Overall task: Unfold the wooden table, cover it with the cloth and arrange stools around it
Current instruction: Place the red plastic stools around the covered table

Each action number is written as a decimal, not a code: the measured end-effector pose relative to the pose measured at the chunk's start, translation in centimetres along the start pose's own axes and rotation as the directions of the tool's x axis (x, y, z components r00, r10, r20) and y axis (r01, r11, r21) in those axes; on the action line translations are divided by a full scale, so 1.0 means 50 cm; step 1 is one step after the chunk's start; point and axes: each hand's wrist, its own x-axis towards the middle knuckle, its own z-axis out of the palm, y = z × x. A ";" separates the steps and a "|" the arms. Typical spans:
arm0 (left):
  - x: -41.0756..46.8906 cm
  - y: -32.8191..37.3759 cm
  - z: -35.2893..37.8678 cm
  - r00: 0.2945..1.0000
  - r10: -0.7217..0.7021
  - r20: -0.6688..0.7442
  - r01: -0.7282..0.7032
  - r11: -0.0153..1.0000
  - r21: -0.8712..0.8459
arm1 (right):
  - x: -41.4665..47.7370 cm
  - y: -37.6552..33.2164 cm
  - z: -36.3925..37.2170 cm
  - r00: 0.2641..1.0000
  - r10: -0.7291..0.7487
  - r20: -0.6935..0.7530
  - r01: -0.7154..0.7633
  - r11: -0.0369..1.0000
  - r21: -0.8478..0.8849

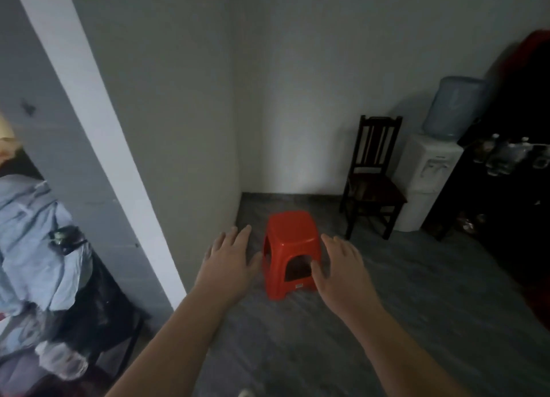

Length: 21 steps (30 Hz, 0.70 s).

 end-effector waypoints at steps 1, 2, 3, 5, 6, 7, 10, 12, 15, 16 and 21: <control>0.057 -0.009 0.006 1.000 0.008 0.001 -0.008 1.000 -0.005 | 0.054 0.000 0.013 1.000 0.009 -0.002 -0.009 1.000 -0.003; 0.114 -0.016 0.009 1.000 0.016 -0.006 -0.016 1.000 -0.007 | 0.109 0.000 0.024 1.000 0.020 -0.006 -0.020 1.000 -0.002; 0.174 -0.024 0.014 1.000 0.019 -0.009 -0.019 1.000 -0.008 | 0.165 0.000 0.032 1.000 0.029 -0.005 -0.029 1.000 -0.002; 0.291 -0.034 0.020 1.000 0.030 0.009 -0.030 1.000 0.004 | 0.267 -0.003 0.044 0.999 0.039 0.011 -0.039 0.999 0.002; 0.346 -0.034 0.026 0.999 0.039 0.017 -0.040 0.999 0.009 | 0.313 -0.002 0.048 0.999 0.042 0.016 -0.042 0.999 0.005; 0.400 -0.032 0.033 0.999 0.049 0.020 -0.049 0.999 0.010 | 0.356 0.002 0.054 0.999 0.046 0.016 -0.046 0.999 0.010; 0.532 -0.009 0.051 0.996 0.073 0.042 -0.072 0.997 -0.005 | 0.468 0.027 0.072 0.996 0.089 0.015 -0.090 0.995 0.034; 0.611 0.003 0.076 0.993 0.092 0.074 -0.092 0.996 -0.005 | 0.535 0.054 0.089 0.993 0.119 0.024 -0.120 0.992 0.040; 0.723 0.013 0.130 0.990 0.094 0.101 -0.096 0.995 0.006 | 0.643 0.108 0.124 0.988 0.146 0.041 -0.148 0.988 0.047; 0.761 0.015 0.151 0.990 0.097 0.102 -0.098 0.995 0.008 | 0.680 0.130 0.139 0.987 0.156 0.046 -0.159 0.986 0.057; 0.957 0.024 0.282 0.997 0.021 0.079 -0.020 1.000 -0.012 | 0.885 0.256 0.228 0.983 0.141 0.117 -0.153 0.983 0.101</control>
